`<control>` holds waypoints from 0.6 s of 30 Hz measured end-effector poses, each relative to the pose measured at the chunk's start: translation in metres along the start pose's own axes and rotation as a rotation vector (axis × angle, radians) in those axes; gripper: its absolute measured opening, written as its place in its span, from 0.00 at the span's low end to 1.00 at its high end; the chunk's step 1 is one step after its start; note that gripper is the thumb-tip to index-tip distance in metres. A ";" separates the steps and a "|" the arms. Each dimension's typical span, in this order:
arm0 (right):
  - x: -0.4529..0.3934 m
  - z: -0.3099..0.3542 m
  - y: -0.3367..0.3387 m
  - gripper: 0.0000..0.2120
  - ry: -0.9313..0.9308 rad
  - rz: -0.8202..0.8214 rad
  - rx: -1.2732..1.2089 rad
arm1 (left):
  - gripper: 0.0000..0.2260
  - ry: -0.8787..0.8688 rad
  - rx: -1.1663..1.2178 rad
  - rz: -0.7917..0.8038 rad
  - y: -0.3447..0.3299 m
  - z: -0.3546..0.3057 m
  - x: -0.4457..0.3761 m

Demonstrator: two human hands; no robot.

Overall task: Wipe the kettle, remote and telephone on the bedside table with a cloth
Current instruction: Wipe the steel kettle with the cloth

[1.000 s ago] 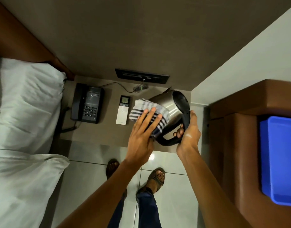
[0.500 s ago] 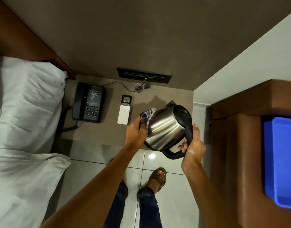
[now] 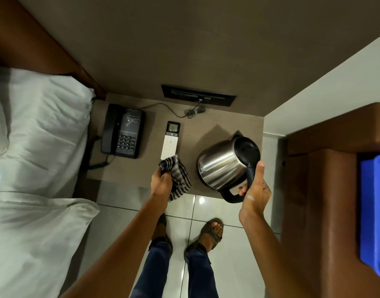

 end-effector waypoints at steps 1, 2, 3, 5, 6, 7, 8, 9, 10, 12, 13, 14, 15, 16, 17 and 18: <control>-0.002 0.000 -0.001 0.25 0.012 -0.005 0.009 | 0.18 -0.007 0.016 0.012 0.000 -0.001 0.000; -0.005 -0.001 -0.003 0.25 0.027 -0.009 0.018 | 0.18 -0.011 0.030 0.020 0.001 -0.001 -0.001; -0.007 -0.002 -0.005 0.25 0.046 -0.011 0.024 | 0.18 -0.011 0.044 0.023 0.002 -0.002 -0.002; -0.009 -0.003 -0.010 0.26 0.090 -0.014 0.028 | 0.18 -0.005 0.063 0.017 0.005 -0.001 -0.005; -0.008 -0.005 -0.014 0.25 0.114 -0.015 0.025 | 0.19 0.000 0.070 0.013 0.007 0.000 -0.006; -0.007 -0.006 -0.018 0.25 0.141 -0.014 0.020 | 0.19 0.010 0.077 0.008 0.009 0.001 -0.006; -0.005 -0.007 -0.023 0.24 0.169 -0.016 0.016 | 0.19 0.024 0.085 0.003 0.011 0.002 -0.007; -0.004 -0.007 -0.028 0.22 0.192 -0.019 0.010 | 0.18 0.037 0.089 -0.004 0.012 0.004 -0.008; -0.002 -0.009 -0.033 0.21 0.203 -0.023 0.001 | 0.18 0.048 0.086 -0.014 0.014 0.004 -0.010; -0.001 -0.014 -0.042 0.20 0.200 -0.037 -0.015 | 0.18 0.058 0.070 -0.034 0.020 0.005 -0.013; -0.001 -0.017 -0.045 0.20 0.198 -0.042 -0.014 | 0.17 0.060 0.063 -0.042 0.023 0.005 -0.015; -0.001 -0.020 -0.047 0.21 0.202 -0.041 -0.009 | 0.18 0.065 0.060 -0.047 0.025 0.004 -0.015; -0.002 -0.023 -0.049 0.22 0.211 -0.038 -0.004 | 0.18 0.067 0.061 -0.047 0.028 0.003 -0.017; -0.002 -0.026 -0.051 0.23 0.221 -0.035 -0.001 | 0.18 0.064 0.065 -0.044 0.030 0.001 -0.018; -0.003 -0.030 -0.053 0.24 0.227 -0.034 0.004 | 0.18 0.056 0.071 -0.043 0.032 -0.002 -0.020; -0.004 -0.033 -0.056 0.25 0.229 -0.037 0.006 | 0.18 0.048 0.076 -0.041 0.034 -0.006 -0.021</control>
Point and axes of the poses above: each hand's wrist, its own x-axis away from the middle knuckle, its own y-axis out of the back of the hand, z = x × y, the point moved 6 cm from there along -x, towards the middle knuckle, and after that the axes turned 9 degrees about y, right-handed, at the moved point
